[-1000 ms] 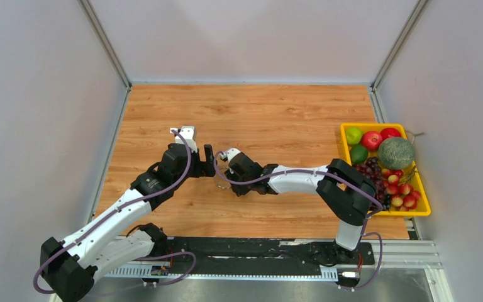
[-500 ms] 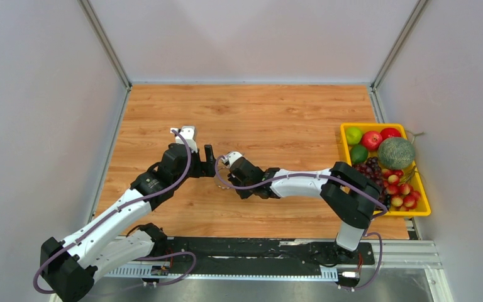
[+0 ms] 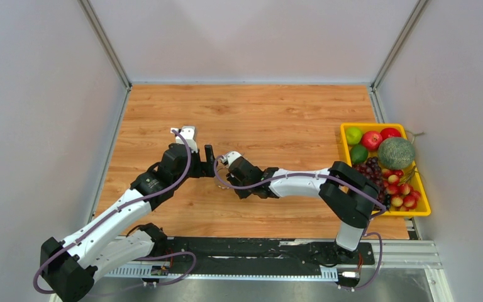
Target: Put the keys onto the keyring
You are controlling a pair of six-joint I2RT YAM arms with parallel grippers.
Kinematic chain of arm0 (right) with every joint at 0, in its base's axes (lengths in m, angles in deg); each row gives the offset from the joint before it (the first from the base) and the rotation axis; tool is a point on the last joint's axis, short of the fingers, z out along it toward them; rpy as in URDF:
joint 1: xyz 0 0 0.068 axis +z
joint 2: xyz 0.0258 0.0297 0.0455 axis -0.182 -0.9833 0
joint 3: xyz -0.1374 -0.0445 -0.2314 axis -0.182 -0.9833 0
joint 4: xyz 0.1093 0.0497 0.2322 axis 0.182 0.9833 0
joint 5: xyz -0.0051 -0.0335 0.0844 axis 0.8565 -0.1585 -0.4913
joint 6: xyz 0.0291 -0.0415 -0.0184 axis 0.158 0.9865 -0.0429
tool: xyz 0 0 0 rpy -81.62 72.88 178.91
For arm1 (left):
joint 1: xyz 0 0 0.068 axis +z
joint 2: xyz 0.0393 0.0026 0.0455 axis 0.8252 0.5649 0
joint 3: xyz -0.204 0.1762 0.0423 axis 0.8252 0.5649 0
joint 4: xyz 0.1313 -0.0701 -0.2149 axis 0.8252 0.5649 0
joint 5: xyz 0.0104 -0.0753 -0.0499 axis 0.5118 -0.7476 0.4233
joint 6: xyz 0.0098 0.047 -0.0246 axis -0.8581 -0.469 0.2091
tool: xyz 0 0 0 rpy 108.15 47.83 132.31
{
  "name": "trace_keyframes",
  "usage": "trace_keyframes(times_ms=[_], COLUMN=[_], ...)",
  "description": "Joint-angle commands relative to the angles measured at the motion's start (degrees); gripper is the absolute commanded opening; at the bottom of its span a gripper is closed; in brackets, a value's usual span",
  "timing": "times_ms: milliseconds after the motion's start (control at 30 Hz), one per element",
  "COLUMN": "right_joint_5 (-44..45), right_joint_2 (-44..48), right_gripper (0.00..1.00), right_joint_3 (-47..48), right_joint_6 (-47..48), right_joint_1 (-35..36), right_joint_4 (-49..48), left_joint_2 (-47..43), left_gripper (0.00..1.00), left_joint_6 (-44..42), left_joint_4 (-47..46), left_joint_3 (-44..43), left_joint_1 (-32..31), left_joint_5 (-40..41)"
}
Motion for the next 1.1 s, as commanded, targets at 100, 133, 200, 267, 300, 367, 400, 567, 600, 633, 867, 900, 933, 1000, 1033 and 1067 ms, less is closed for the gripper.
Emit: trace_keyframes(times_ms=[100,133,200,267,300,367,400,567,600,633,867,900,933,1000,1033,1067], right_joint_5=[0.48,0.6,0.89,1.03,0.88,0.8,0.91,0.44,-0.22,-0.71,-5.07,-5.25,-5.43,-5.64,-6.61,-7.91], right_joint_2=[-2.05,-2.0,-2.02,-2.02,-2.0,-1.84,-1.67,1.48,2.66,3.95,13.94,14.77,15.65,17.18,17.87,18.57], right_gripper=[0.21,0.2,0.16,0.12,0.1,0.06,0.03,0.0,0.0,0.0,0.0,0.0,0.0,0.0,0.0,0.0], right_joint_3=[0.07,-0.01,-0.22,-0.29,-0.37,-0.37,-0.31,-1.72,-2.2,-2.81,-3.14,-2.5,-1.88,-0.51,0.28,1.26], right_joint_6=[0.81,0.87,1.01,1.14,1.26,1.8,2.17,4.81,5.12,5.36,5.71,5.71,5.83,6.13,6.2,6.35], right_joint_1=[0.44,0.42,0.42,0.45,0.4,0.75,0.92,1.91,1.92,1.94,1.97,1.91,1.94,1.93,1.94,1.91], right_joint_4=[0.88,0.76,0.53,0.13,-0.12,-0.45,-0.52,-0.93,-0.93,-0.86,4.01,5.23,6.38,8.67,10.1,11.27], left_joint_2=[-0.59,-0.62,-0.7,-0.77,-0.81,-0.9,-0.98,-1.66,-1.83,-2.25,-5.54,-6.6,-7.2,-9.66,-10.19,-11.41], left_gripper=[1.0,1.0,1.0,1.0,1.0,1.0,1.0,1.0,1.0,1.0,1.0,1.0,1.0,1.0,1.0,1.0], left_joint_6=[-0.27,-0.27,-0.26,-0.31,-0.29,-0.24,-0.21,0.08,0.16,0.12,-0.7,-0.79,-0.85,-0.83,-0.84,-0.9], left_joint_4=[-0.53,-0.56,-0.52,-0.41,-0.33,-0.23,-0.18,-0.12,-0.08,-0.06,0.9,1.0,1.26,1.59,1.65,1.77], left_joint_3=[-0.19,-0.14,-0.15,-0.21,-0.19,-0.18,-0.13,-0.24,-0.37,-0.45,-1.77,-1.94,-2.29,-2.88,-3.31,-3.5], left_joint_1=[0.28,0.28,0.28,0.28,0.28,0.28,0.28,0.28,0.28,0.28,0.28,0.28,0.28,0.28,0.28,0.28], left_joint_5=[-0.46,-0.46,-0.51,-0.54,-0.48,-0.53,-0.54,-1.14,-1.44,-1.57,-3.25,-3.57,-4.05,-5.07,-5.54,-6.76])
